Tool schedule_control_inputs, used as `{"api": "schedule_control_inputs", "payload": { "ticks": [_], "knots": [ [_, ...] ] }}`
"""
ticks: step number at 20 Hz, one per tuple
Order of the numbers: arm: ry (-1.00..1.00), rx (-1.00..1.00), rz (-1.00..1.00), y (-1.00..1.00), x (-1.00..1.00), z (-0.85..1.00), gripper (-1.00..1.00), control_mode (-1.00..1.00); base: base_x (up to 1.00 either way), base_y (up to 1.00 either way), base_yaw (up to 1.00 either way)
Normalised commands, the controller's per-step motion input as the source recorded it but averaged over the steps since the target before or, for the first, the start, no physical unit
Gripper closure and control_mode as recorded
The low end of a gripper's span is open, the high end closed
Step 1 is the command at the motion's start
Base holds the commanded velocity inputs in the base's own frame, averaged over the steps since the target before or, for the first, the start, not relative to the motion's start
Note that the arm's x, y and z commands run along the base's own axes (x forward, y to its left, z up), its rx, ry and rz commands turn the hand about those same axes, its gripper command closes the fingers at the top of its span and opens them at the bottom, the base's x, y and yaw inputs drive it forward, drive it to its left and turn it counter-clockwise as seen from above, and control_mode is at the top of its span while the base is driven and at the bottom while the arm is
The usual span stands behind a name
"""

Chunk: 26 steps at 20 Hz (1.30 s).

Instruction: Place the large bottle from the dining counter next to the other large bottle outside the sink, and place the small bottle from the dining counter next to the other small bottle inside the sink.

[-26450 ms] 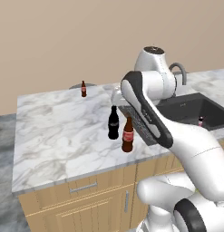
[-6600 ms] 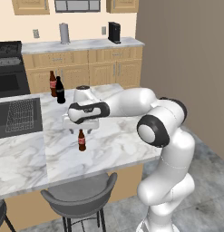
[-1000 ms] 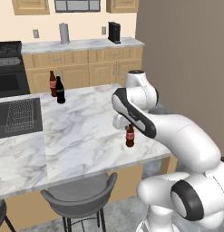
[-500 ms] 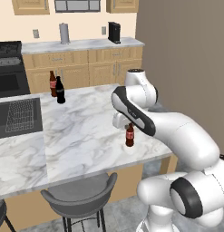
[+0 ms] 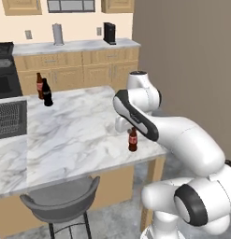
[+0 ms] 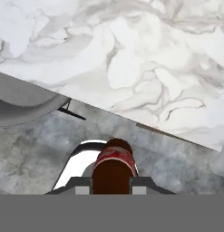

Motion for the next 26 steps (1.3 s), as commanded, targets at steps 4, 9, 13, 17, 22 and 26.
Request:
{"api": "schedule_control_inputs", "payload": {
  "ticks": [4,9,13,17,22,26],
  "knots": [
    [0.00,0.00,0.00,0.00,0.00,0.00,1.00,1.00,0.06,-1.00,0.10],
    [0.00,0.00,0.00,0.00,0.00,0.00,1.00,1.00,0.02,-1.00,0.29],
    [0.00,0.00,0.00,0.00,0.00,0.00,1.00,1.00,0.14,-1.00,0.48],
    [0.00,0.00,0.00,0.00,0.00,0.00,1.00,1.00,0.44,-1.00,0.48],
    [0.00,0.00,0.00,0.00,0.00,0.00,1.00,1.00,0.68,-1.00,0.48],
    [0.00,0.00,0.00,0.00,0.00,0.00,1.00,1.00,0.80,-0.98,0.47]
  ]
}}
